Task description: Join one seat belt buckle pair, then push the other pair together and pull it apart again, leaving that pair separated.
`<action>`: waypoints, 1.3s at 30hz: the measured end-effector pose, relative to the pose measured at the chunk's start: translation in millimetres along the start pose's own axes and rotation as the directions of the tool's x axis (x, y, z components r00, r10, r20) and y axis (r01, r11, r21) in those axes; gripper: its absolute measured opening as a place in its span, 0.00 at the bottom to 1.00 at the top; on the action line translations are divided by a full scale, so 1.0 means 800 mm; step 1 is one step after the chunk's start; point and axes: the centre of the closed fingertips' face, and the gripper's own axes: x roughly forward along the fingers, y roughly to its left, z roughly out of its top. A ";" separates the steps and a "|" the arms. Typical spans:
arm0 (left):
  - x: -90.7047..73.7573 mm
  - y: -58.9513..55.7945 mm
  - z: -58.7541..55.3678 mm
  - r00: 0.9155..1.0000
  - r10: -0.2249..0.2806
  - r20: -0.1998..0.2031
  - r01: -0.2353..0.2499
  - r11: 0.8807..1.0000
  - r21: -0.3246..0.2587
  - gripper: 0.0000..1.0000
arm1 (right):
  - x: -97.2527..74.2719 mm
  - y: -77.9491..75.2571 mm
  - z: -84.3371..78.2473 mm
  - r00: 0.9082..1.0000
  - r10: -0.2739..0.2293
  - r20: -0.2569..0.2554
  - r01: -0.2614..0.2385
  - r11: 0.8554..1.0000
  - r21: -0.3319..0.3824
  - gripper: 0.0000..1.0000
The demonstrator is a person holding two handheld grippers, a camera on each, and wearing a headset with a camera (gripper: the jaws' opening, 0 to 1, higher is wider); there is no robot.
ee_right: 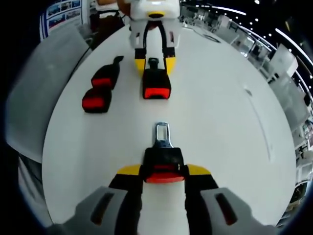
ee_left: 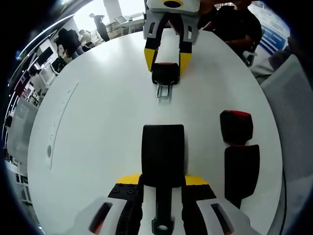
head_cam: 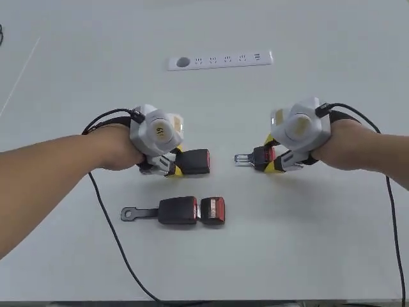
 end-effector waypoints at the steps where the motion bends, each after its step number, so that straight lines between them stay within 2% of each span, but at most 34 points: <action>1: 0.000 0.000 0.000 1.000 0.000 0.000 0.000 1.000 0.000 0.31 | 0.002 0.001 0.004 1.000 0.002 0.001 -0.002 1.000 -0.004 0.32; 10: 0.000 -0.001 0.001 1.000 -0.004 -0.017 0.004 1.000 0.009 0.30 | 0.025 0.006 0.037 1.000 0.011 0.020 -0.010 1.000 -0.018 0.32; 18: 0.000 -0.002 0.002 0.999 -0.006 -0.034 0.007 1.000 0.026 0.30 | 0.036 0.000 0.045 0.999 0.021 0.026 -0.021 1.000 -0.003 0.32; 22: 0.001 -0.002 0.001 0.999 -0.007 -0.031 0.008 1.000 0.025 0.30 | 0.039 0.002 0.051 0.999 0.020 0.029 -0.019 0.999 -0.033 0.32; 28: 0.000 -0.002 0.001 1.000 -0.008 -0.028 0.009 1.000 0.022 0.30 | 0.046 -0.001 0.059 0.999 0.017 0.044 -0.015 0.999 -0.034 0.32; 35: 0.001 -0.002 0.001 1.000 -0.014 -0.023 0.015 1.000 0.023 0.30 | 0.046 -0.001 0.059 0.999 0.019 0.043 -0.018 0.999 -0.039 0.31; 39: 0.001 -0.003 0.002 0.999 -0.019 -0.040 0.020 0.999 0.032 0.29 | 0.047 -0.001 0.063 0.998 0.023 0.053 -0.021 0.999 -0.031 0.30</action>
